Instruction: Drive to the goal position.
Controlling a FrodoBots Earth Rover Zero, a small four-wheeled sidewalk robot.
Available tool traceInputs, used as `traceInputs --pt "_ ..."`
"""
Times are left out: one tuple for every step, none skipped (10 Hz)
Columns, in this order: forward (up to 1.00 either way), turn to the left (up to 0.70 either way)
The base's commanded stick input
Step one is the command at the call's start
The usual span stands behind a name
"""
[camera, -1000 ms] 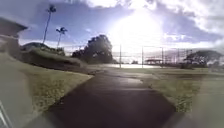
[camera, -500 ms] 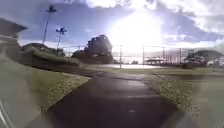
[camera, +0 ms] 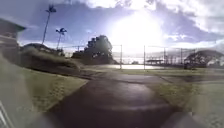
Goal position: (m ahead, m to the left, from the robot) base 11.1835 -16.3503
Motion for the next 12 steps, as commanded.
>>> traceInputs --pt "0.7 0.0" --pt "0.7 0.0" --pt "0.7 0.0" --pt "0.7 0.0" --pt "0.7 0.0" --pt "0.7 0.0" --pt "0.7 0.0" --pt "0.7 0.0" --pt "0.7 0.0" --pt "0.7 0.0" --pt "0.7 0.0" --pt "0.7 0.0"
